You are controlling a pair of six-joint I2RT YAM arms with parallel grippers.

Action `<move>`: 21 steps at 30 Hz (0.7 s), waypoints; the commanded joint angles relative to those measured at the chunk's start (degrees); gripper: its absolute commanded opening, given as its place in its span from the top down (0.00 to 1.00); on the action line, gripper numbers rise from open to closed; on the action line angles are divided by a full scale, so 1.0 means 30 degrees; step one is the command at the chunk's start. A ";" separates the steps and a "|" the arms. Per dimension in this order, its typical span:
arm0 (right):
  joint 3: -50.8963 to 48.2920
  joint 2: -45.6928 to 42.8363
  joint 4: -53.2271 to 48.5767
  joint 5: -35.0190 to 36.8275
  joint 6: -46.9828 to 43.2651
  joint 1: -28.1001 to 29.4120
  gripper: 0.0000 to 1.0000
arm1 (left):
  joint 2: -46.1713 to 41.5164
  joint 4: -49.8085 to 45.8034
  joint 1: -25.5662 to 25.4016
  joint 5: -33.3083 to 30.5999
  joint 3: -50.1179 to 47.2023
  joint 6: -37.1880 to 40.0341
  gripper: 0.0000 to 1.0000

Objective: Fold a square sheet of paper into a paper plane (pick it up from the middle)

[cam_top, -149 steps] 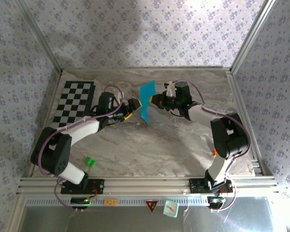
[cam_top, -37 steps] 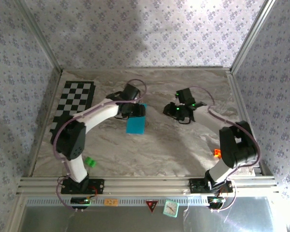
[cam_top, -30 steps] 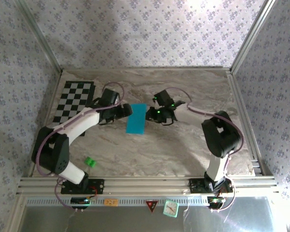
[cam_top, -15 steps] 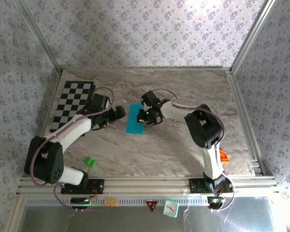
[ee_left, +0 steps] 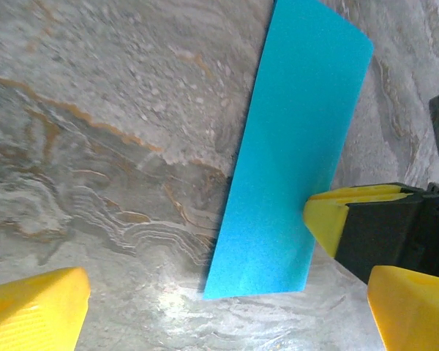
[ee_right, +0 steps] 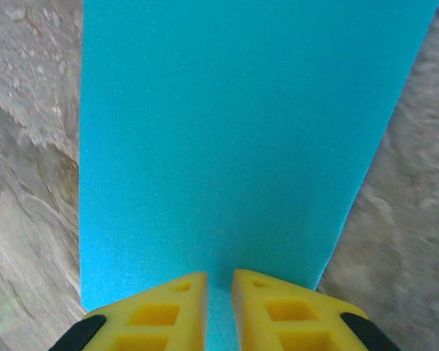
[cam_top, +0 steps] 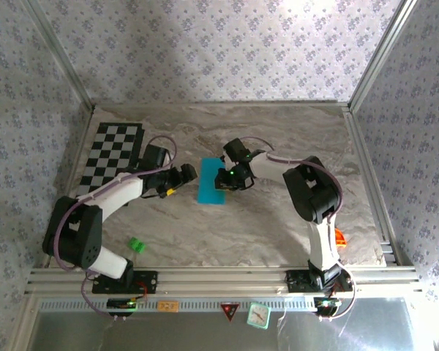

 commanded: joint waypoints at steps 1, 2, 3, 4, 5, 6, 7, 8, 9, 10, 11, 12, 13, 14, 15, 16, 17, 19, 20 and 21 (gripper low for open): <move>-0.0995 -0.0756 -0.1432 -0.0468 -0.2396 -0.0331 0.79 | 0.0500 0.0765 -0.0592 0.1384 0.0060 -0.0221 0.04; -0.0953 -0.1073 -0.1381 -0.0730 -0.2532 -0.0342 0.79 | 0.0634 0.0798 -0.0730 0.1443 0.0135 -0.0286 0.04; -0.0911 -0.1504 -0.1162 -0.1006 -0.2483 -0.0368 0.78 | 0.0806 0.0855 -0.0898 0.1496 0.0209 -0.0407 0.04; -0.0874 -0.1929 -0.0850 -0.1126 -0.2192 -0.0412 0.77 | 0.0946 0.1021 -0.1019 0.1585 0.0209 -0.0541 0.04; -0.0888 -0.2239 -0.0613 -0.1043 -0.1735 -0.0452 0.77 | 0.1058 0.1169 -0.1145 0.1672 0.0223 -0.0723 0.04; -0.0921 -0.2537 -0.0316 -0.0770 -0.1038 -0.0512 0.76 | 0.1190 0.1396 -0.1269 0.1734 0.0203 -0.0933 0.04; -0.1016 -0.2715 0.0018 -0.0506 -0.0265 -0.0647 0.76 | 0.1327 0.1683 -0.1408 0.1834 0.0145 -0.1181 0.04; -0.1146 -0.2792 0.0254 -0.0218 0.0436 -0.0806 0.75 | 0.1430 0.1987 -0.1487 0.1921 0.0048 -0.1421 0.04; -0.1380 -0.2795 0.0559 0.0073 0.1194 -0.0922 0.75 | 0.1544 0.2344 -0.1603 0.2022 -0.0059 -0.1690 0.04; -0.1674 -0.2705 0.1059 0.0056 0.1856 -0.1112 0.75 | 0.1664 0.2648 -0.1708 0.2058 -0.0184 -0.1929 0.05; -0.1855 -0.2601 0.1370 -0.0061 0.2150 -0.1183 0.75 | 0.1757 0.2860 -0.1754 0.2060 -0.0290 -0.2163 0.06; -0.2017 -0.2463 0.1721 -0.0212 0.2582 -0.1227 0.75 | 0.1802 0.3090 -0.1805 0.2057 -0.0402 -0.2342 0.06; -0.2067 -0.2282 0.1860 -0.0405 0.2792 -0.1248 0.75 | 0.1884 0.3357 -0.1846 0.2075 -0.0542 -0.2544 0.07; -0.2011 -0.2084 0.1886 -0.0558 0.2865 -0.1248 0.76 | 0.1955 0.3596 -0.1944 0.2130 -0.0621 -0.2723 0.08; -0.1959 -0.1948 0.1843 -0.0677 0.2865 -0.1271 0.76 | 0.2013 0.3723 -0.2002 0.2142 -0.0649 -0.2817 0.09; -0.1892 -0.1795 0.1864 -0.0801 0.2868 -0.1278 0.77 | 0.2101 0.3750 -0.2051 0.2202 -0.0649 -0.2836 0.11; -0.1884 -0.1634 0.1921 -0.0988 0.2842 -0.1302 0.77 | 0.2203 0.3750 -0.2111 0.2207 -0.0567 -0.2865 0.13; -0.1906 -0.1356 0.1879 -0.1040 0.2708 -0.1363 0.79 | 0.2331 0.3745 -0.2175 0.2309 -0.0482 -0.2837 0.16; -0.1968 -0.1209 0.1866 -0.1020 0.2693 -0.1443 0.79 | 0.2383 0.3672 -0.2185 0.2274 -0.0408 -0.2764 0.17; -0.2001 -0.1073 0.1805 -0.1015 0.2622 -0.1518 0.80 | 0.2402 0.3573 -0.2189 0.2195 -0.0342 -0.2707 0.18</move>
